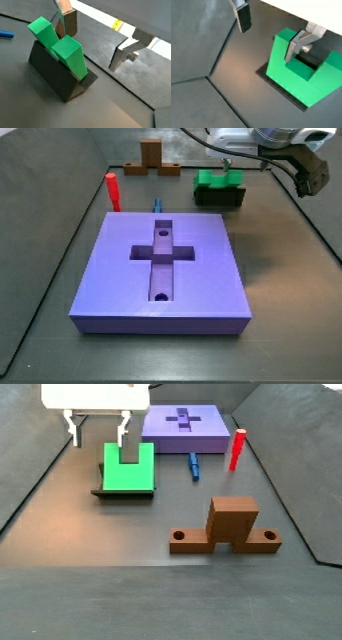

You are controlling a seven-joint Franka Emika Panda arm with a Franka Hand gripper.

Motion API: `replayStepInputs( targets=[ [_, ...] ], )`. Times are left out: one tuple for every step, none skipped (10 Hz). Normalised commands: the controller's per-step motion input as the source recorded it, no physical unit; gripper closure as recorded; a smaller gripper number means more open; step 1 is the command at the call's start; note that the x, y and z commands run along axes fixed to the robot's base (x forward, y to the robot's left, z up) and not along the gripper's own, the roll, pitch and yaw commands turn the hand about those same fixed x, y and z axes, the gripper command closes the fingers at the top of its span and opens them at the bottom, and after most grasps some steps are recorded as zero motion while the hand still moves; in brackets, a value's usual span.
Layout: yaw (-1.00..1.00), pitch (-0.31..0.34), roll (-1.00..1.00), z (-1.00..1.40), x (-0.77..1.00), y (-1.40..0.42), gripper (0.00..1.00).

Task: Pick up the green object. Move up. Place the green object on the fixture. Regrasp the green object. Move to above the board. Insert the green object.
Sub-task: Regrasp the green object.

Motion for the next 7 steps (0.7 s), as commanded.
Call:
replayStepInputs(
  targets=[
    [0.05,0.006,0.00,-0.05,-0.02,0.00,0.00],
    [0.00,0.000,0.00,-0.07,0.00,0.00,0.00],
    [0.01,0.000,0.00,0.00,0.00,0.00,0.00],
    [0.00,0.000,0.00,-0.03,0.00,0.00,0.00],
    [0.00,0.000,0.00,-0.05,-0.10,0.00,0.00],
    [0.00,-0.006,0.08,-0.27,-0.28,0.00,0.00],
    [0.00,0.000,0.10,-0.28,-0.12,0.00,0.00]
  ],
)
